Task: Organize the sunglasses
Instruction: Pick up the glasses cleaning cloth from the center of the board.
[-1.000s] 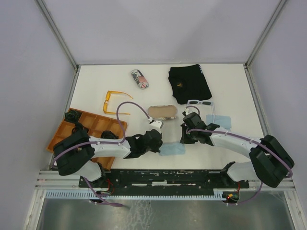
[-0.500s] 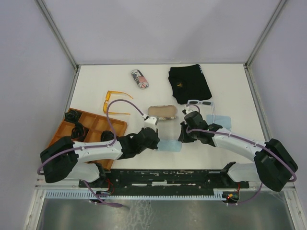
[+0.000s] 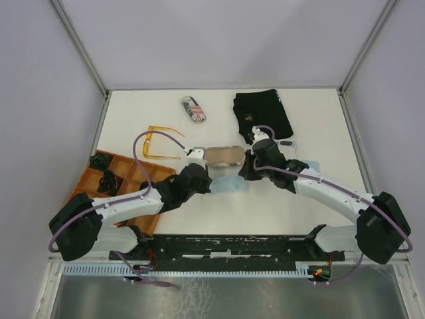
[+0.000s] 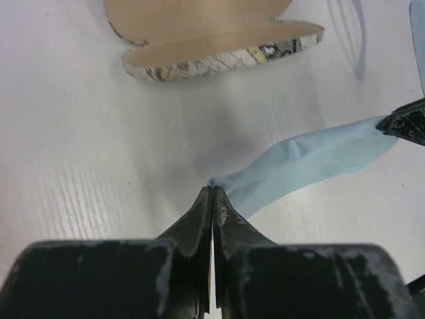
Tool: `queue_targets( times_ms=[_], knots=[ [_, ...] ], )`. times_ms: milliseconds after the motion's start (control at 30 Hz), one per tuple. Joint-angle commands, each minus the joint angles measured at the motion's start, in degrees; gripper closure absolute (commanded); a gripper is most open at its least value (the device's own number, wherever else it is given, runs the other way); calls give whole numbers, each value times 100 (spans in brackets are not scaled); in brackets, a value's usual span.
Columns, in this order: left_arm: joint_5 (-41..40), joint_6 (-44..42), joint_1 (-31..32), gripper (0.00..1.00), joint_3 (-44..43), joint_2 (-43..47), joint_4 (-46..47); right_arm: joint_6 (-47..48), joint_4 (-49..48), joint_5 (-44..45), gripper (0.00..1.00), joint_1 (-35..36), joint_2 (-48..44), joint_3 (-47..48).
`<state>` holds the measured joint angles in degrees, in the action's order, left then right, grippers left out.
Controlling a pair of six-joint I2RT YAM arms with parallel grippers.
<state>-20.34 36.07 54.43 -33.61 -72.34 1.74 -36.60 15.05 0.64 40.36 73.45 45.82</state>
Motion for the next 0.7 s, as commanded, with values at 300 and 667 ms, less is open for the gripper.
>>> queue_targets(
  times_ms=[300, 667],
  knots=[
    [757, -958, -1258, 97, -1016, -561, 580, 458, 114, 445, 100, -284, 1284, 1646],
    [1299, -1303, -1856, 97, -1618, -1638, 1025, 459, 13, 5, 100, -851, 2209, 2316]
  ],
)
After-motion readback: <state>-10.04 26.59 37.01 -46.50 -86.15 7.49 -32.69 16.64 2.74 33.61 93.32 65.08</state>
